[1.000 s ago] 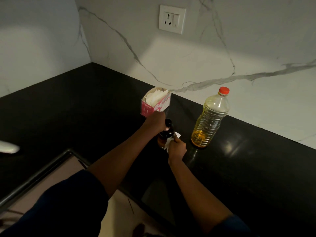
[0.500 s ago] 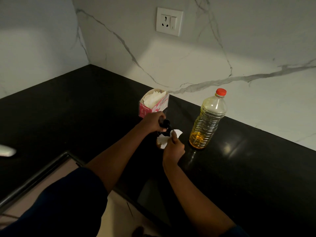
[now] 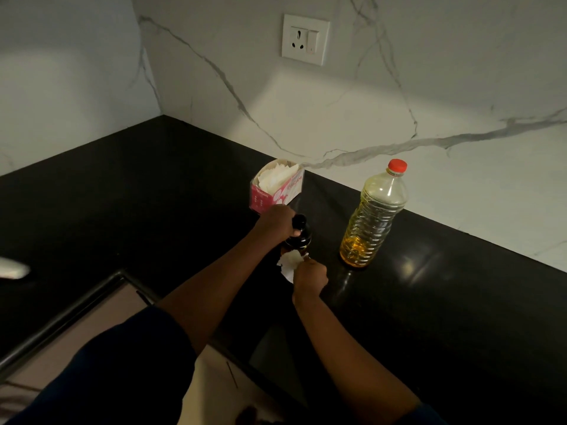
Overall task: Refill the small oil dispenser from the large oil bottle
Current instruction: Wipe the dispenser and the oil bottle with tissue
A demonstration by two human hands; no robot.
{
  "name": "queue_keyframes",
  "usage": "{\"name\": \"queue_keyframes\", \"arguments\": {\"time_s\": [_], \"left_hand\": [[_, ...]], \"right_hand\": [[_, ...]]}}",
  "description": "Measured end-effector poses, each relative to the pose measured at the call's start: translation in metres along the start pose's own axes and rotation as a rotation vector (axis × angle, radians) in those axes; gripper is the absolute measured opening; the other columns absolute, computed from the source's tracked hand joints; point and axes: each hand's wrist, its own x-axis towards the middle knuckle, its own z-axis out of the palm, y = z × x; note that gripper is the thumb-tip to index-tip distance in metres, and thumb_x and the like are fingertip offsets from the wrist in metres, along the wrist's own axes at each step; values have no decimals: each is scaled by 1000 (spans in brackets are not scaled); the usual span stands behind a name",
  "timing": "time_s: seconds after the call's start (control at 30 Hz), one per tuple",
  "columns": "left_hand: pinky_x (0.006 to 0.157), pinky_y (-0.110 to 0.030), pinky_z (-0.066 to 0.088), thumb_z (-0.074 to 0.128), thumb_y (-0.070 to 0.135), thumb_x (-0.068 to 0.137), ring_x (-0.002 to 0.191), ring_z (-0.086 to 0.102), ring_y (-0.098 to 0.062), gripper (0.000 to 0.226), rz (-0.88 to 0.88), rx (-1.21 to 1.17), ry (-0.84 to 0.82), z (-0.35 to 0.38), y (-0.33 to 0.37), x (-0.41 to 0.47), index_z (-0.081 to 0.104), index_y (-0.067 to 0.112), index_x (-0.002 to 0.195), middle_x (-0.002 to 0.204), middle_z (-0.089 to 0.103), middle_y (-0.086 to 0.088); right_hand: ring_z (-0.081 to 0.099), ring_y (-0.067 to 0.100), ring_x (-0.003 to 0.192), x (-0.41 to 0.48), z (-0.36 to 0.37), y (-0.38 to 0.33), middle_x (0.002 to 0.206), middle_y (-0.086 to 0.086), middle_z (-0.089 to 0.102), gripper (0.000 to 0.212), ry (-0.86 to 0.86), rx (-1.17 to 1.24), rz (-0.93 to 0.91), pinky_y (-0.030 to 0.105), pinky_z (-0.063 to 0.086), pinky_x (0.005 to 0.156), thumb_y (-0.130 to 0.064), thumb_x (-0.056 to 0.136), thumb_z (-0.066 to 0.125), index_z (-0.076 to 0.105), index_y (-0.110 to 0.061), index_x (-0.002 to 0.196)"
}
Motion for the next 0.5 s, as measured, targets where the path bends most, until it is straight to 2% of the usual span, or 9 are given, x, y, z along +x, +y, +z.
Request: {"name": "queue_keyframes", "arguments": {"time_s": [0.13, 0.2, 0.23, 0.37, 0.43, 0.5], "left_hand": [[91, -29, 42, 58, 34, 88, 108, 56, -23, 41, -20, 38, 16, 1, 3, -2, 54, 7, 120, 115, 59, -11], [87, -28, 42, 60, 35, 87, 106, 57, -22, 42, -22, 39, 37, 2, 3, -4, 54, 7, 119, 114, 60, -10], [85, -28, 43, 61, 36, 86, 106, 57, -22, 43, -22, 33, 47, 2, 3, -5, 54, 8, 118, 113, 60, -10], [75, -28, 42, 64, 44, 82, 96, 58, -21, 46, -39, 22, 55, -1, 0, -11, 54, 9, 111, 104, 60, -8], [69, -27, 41, 65, 49, 80, 86, 54, -18, 50, -72, 52, 53, -4, 1, -15, 53, 10, 109, 97, 58, -7], [67, -28, 40, 66, 52, 77, 81, 50, -17, 53, -113, 59, 44, -5, 1, -17, 52, 11, 108, 90, 53, -5]], "right_hand": [[61, 22, 90, -12, 2, -3, 115, 11, 65, 42, 72, 33, -177, 28, 48, 69, 1, 92, 36, 59, -12, 125], [56, 14, 72, -14, 1, -4, 109, 13, 67, 47, 83, 9, -269, 27, 45, 63, 3, 91, 35, 54, -16, 129], [56, 14, 70, -13, 2, -4, 105, 14, 67, 48, 86, -16, -295, 27, 45, 63, 3, 91, 34, 53, -16, 131], [62, 33, 96, -4, 3, -5, 105, 14, 66, 52, 50, -69, -331, 45, 52, 83, 4, 89, 34, 50, -18, 134], [61, 31, 102, -1, 4, -3, 115, 12, 63, 56, 9, -76, -305, 42, 53, 86, 6, 87, 34, 47, -16, 136], [60, 30, 105, 2, 4, -2, 121, 12, 61, 56, -34, -84, -235, 32, 51, 83, 5, 86, 33, 47, -17, 136]]}}
